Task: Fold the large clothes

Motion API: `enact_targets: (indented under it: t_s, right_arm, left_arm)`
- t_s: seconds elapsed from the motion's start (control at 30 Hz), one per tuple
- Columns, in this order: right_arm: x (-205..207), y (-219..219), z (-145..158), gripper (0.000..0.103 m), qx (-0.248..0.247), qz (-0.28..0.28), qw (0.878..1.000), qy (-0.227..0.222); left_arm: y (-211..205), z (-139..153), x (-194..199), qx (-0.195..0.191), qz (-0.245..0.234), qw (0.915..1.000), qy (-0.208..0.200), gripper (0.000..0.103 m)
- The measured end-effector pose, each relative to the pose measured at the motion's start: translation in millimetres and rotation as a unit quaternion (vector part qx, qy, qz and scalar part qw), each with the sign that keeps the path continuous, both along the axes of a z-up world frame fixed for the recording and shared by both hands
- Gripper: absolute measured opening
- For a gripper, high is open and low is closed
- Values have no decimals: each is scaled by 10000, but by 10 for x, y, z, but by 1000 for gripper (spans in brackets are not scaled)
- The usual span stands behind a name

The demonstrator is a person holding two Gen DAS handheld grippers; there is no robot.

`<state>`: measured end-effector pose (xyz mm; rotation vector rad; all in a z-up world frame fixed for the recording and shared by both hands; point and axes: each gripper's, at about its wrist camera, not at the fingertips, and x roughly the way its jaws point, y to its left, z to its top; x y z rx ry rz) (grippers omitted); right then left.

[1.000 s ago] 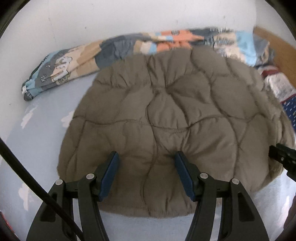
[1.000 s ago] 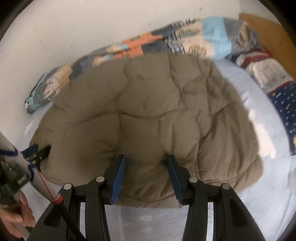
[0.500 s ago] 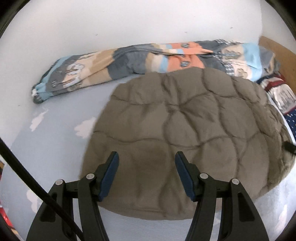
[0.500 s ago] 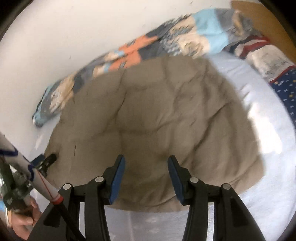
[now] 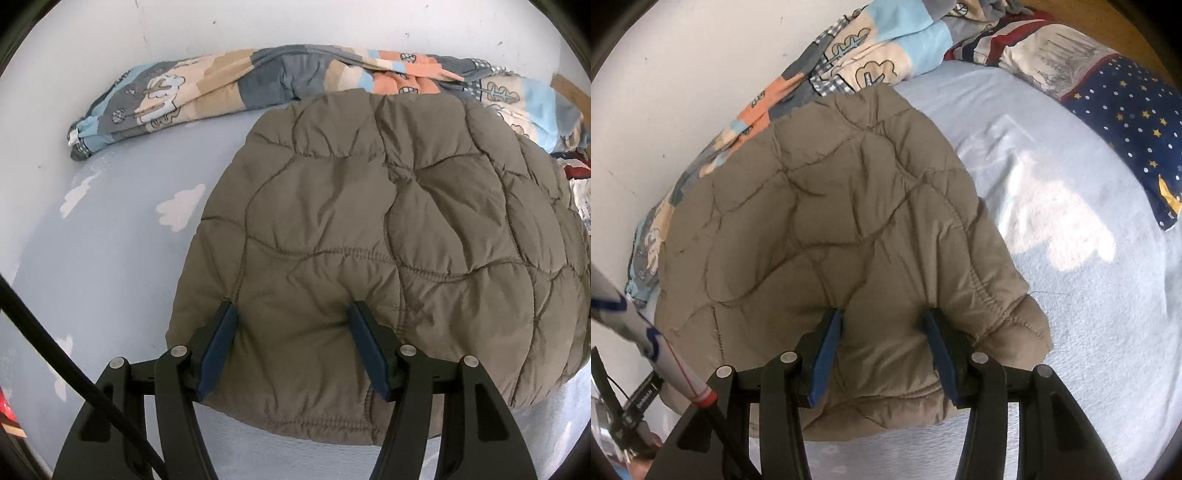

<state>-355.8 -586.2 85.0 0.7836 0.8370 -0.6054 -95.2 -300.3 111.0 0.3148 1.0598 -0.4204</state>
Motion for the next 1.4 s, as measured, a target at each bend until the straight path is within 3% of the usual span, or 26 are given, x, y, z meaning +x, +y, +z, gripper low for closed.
enact_targets:
  t_s: [0.2, 0.4, 0.57, 0.8, 1.03, 1.23, 1.4]
  right_arm:
    - [-95, -40, 24, 53, 255, -81, 9995, -139]
    - [-212, -19, 245, 55, 293, -188, 9986, -399]
    - [-365, -39, 314, 67, 413, -348, 9974, -473]
    - [-631, -117, 356, 70, 576, -642, 9945, -603]
    - [-1020, -319, 108, 76, 1263, -1396, 9791, -774]
    - [-1211, -458, -41, 76, 1740, -1824, 9625, -1000]
    - [-1151, -460, -42, 76, 1755, -1792, 9626, -1020]
  left_arm:
    - [118, 156, 46, -221, 94, 9996, 137, 63]
    - [436, 272, 176, -406, 539, 9974, 268, 63]
    - [777, 244, 300, -639, 1010, 9899, 762, 63]
    - [1110, 82, 357, -1183, 1468, 9700, 1537, 63]
    - [1273, -119, 360, -1804, 1986, 9392, 2145, 63]
    - [1279, -127, 370, -1940, 2098, 9337, 2157, 63]
    - [1200, -64, 380, -1848, 1956, 9431, 1952, 63]
